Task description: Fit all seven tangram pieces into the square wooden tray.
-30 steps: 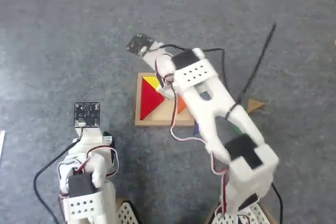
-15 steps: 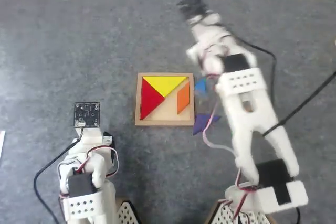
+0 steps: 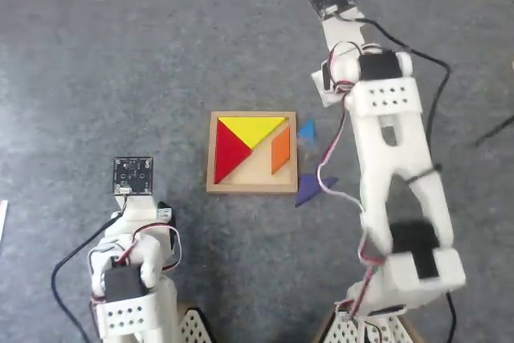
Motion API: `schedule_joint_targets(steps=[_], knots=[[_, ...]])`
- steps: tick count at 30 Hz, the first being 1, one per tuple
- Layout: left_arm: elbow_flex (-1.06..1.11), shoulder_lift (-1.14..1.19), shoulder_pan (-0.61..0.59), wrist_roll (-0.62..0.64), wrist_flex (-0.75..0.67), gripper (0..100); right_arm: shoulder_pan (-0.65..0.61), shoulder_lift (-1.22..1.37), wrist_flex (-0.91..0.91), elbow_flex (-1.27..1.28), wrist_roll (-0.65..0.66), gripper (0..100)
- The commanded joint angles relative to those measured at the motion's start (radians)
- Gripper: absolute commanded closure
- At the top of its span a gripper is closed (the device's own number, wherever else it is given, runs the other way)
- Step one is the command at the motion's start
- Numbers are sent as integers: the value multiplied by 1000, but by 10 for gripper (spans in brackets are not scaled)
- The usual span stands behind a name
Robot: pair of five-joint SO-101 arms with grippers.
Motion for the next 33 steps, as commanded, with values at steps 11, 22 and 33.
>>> schedule_joint_targets(steps=[11,22,33], knots=[[-12,-18,5,0,3,919,-96,-622,-213,522,-43,946],[-12,-18,3,0,3,919,-231,-536,-120,534,-41,991],[-12,-18,3,0,3,919,-444,-154,-105,537,-87,991]])
